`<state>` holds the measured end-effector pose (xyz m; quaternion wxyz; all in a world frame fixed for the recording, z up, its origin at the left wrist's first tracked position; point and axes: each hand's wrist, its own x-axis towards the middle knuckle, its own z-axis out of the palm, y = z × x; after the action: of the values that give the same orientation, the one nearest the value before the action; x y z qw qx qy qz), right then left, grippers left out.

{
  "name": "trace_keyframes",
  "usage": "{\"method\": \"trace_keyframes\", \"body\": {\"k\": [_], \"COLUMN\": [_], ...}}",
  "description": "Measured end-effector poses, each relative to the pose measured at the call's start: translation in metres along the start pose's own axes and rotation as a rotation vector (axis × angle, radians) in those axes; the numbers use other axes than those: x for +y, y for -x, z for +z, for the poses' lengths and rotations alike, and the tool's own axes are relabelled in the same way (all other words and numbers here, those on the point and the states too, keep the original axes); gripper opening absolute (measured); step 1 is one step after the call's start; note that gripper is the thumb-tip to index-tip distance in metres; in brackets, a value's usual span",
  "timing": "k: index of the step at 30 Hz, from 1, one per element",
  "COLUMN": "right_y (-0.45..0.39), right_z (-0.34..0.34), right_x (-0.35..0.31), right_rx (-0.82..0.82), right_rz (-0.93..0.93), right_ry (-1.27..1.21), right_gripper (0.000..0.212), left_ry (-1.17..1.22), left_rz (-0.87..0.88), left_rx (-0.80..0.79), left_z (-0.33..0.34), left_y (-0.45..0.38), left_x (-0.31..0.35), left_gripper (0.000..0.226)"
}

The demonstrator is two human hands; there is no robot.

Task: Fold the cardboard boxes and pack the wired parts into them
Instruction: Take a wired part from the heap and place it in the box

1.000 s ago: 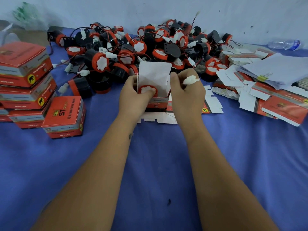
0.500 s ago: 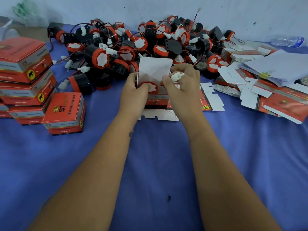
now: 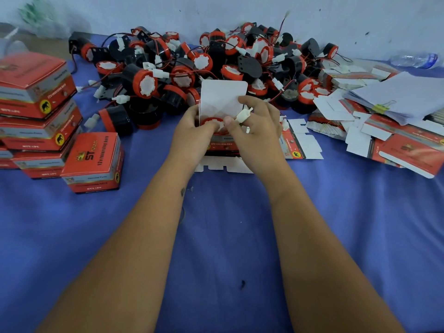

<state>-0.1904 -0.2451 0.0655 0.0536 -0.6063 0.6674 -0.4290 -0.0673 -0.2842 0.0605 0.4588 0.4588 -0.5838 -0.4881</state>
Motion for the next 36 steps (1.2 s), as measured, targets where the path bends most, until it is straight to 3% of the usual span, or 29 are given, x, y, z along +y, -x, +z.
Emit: {"method": "trace_keyframes", "body": {"k": [7, 10, 17, 24, 26, 28, 31, 33, 36], "right_y": [0.001, 0.002, 0.003, 0.001, 0.004, 0.005, 0.002, 0.002, 0.001], "right_z": [0.003, 0.002, 0.001, 0.005, 0.007, 0.006, 0.001, 0.000, -0.002], "right_x": [0.006, 0.008, 0.004, 0.008, 0.004, 0.001, 0.001, 0.001, -0.001], "right_rx": [0.190, 0.177, 0.286, 0.116, 0.147, 0.244, 0.390, 0.423, 0.436], "right_rz": [-0.077, -0.100, -0.069, -0.008, -0.032, -0.069, -0.092, -0.089, -0.003], "right_ry": [0.330, 0.460, 0.503, 0.459, 0.356, 0.288, 0.287, 0.175, -0.099], "right_gripper": [0.023, 0.023, 0.018, 0.035, 0.035, 0.030, 0.022, 0.015, 0.017], "left_ry": [-0.100, -0.114, -0.127, -0.142, -0.115, -0.135, -0.268, -0.407, -0.630], "left_rz": [0.056, 0.056, 0.102, 0.142, 0.135, 0.137, 0.290, 0.430, 0.669], "left_rx": [-0.045, -0.047, -0.067, -0.122, -0.084, 0.014, 0.196, 0.302, 0.474], "left_z": [0.000, 0.000, 0.001, 0.000, 0.002, 0.004, 0.005, 0.004, 0.005], "left_y": [0.001, 0.002, 0.003, -0.002, -0.002, -0.001, 0.004, 0.008, 0.014], "left_x": [0.001, 0.002, 0.001, -0.003, -0.004, -0.005, -0.005, -0.001, 0.004], "left_gripper": [0.044, 0.045, 0.049, 0.049, 0.052, 0.076, 0.095, 0.082, 0.045]}}
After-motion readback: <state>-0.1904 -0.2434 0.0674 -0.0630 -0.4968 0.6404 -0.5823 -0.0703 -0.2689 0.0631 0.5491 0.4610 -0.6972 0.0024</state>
